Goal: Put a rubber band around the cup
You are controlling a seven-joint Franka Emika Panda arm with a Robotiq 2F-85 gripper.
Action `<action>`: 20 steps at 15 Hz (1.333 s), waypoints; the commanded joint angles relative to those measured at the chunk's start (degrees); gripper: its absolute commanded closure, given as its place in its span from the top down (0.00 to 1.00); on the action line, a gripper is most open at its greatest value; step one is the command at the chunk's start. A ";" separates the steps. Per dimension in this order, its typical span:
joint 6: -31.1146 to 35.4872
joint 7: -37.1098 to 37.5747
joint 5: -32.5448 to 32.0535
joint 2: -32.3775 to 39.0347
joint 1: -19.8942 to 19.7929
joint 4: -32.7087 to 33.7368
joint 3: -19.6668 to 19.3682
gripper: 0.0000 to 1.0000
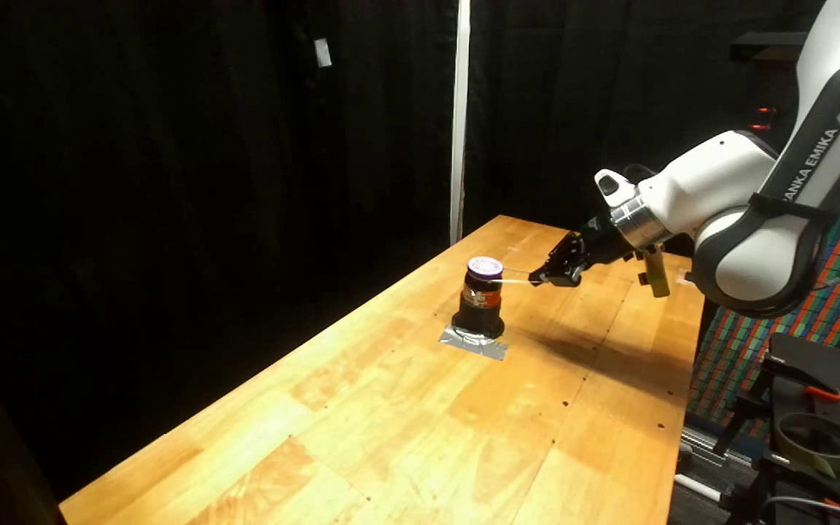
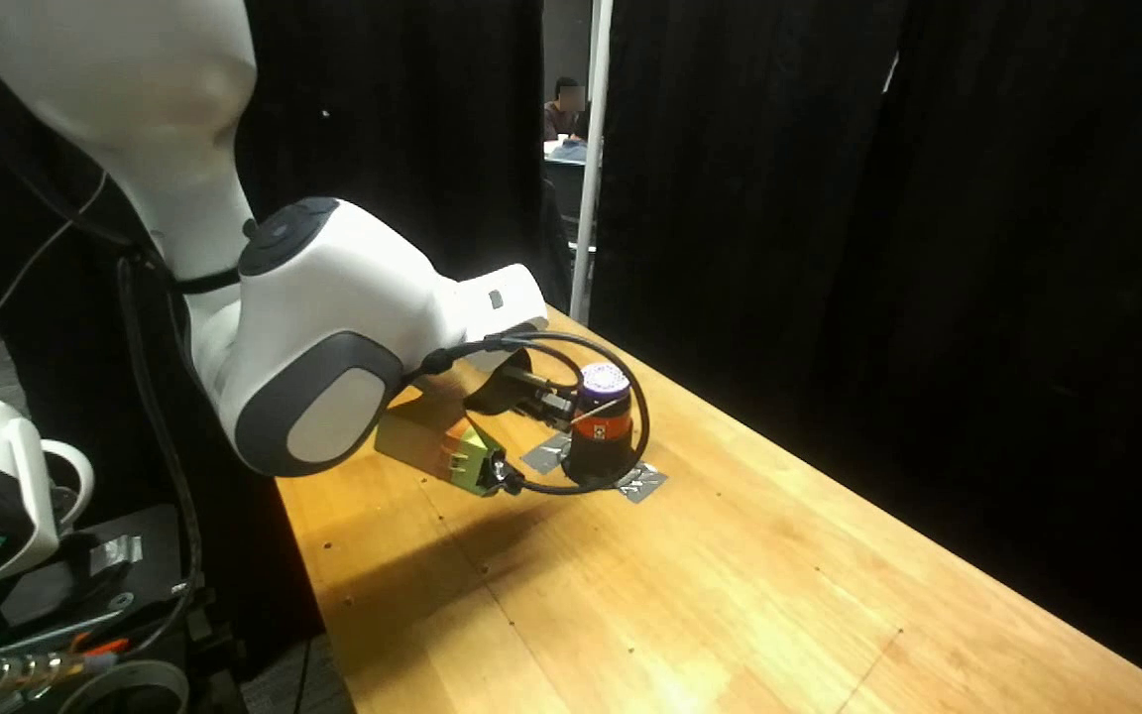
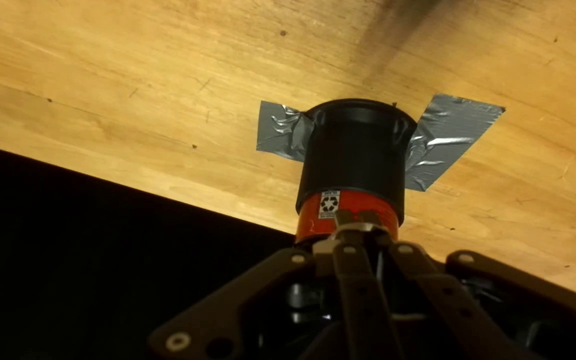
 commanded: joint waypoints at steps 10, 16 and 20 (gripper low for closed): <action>29.57 0.21 5.34 10.98 5.26 0.48 -1.35 0.09; 28.73 0.82 5.49 10.48 5.59 1.51 -1.65 0.33; 7.98 -3.33 5.58 -1.66 5.84 -3.94 -4.22 0.54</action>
